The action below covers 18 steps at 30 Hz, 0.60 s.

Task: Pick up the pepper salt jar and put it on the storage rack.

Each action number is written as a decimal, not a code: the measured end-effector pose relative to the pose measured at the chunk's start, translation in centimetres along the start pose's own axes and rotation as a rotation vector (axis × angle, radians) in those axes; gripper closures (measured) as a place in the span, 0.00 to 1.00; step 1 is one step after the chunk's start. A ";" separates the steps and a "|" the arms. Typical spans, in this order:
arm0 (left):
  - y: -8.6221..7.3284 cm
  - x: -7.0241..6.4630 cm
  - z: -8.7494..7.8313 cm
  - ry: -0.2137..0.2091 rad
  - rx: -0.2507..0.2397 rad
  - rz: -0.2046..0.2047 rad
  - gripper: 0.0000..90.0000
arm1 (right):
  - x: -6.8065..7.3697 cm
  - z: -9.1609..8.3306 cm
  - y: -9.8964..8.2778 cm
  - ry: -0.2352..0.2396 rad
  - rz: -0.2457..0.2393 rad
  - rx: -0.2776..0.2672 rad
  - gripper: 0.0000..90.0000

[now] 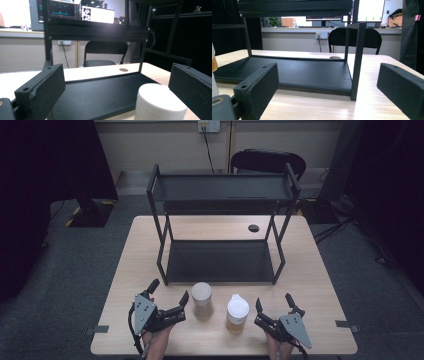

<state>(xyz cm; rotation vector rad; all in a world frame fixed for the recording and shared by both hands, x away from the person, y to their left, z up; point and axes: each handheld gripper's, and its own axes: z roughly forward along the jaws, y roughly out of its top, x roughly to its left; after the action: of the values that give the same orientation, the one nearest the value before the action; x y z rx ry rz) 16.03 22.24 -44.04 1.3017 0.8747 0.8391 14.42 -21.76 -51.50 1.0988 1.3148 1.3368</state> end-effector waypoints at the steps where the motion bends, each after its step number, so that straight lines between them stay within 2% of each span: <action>1: 0.1 -0.1 0.1 -0.005 0.000 0.001 0.00 | 0.0 0.0 0.0 0.000 0.000 0.000 0.03; 4: 0.6 -0.4 0.2 -0.036 -0.012 -0.001 0.00 | 0.0 0.0 0.0 0.000 0.000 0.000 0.03; 10: 1.2 -1.1 0.6 -0.081 -0.022 0.019 0.00 | 0.0 0.0 0.0 0.000 0.000 0.000 0.03; 14: 1.0 -1.4 0.9 -0.119 -0.017 0.035 0.00 | 0.0 0.0 0.0 0.002 0.000 0.000 0.03; 18: 0.5 -1.6 1.2 -0.138 -0.005 0.033 0.00 | 0.0 0.0 0.0 0.002 0.000 0.000 0.03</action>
<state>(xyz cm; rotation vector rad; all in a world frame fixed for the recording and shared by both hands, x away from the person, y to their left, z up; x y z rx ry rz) 16.44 20.32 -43.32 1.3560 0.7429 0.7671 14.43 -21.78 -51.50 1.0977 1.3161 1.3376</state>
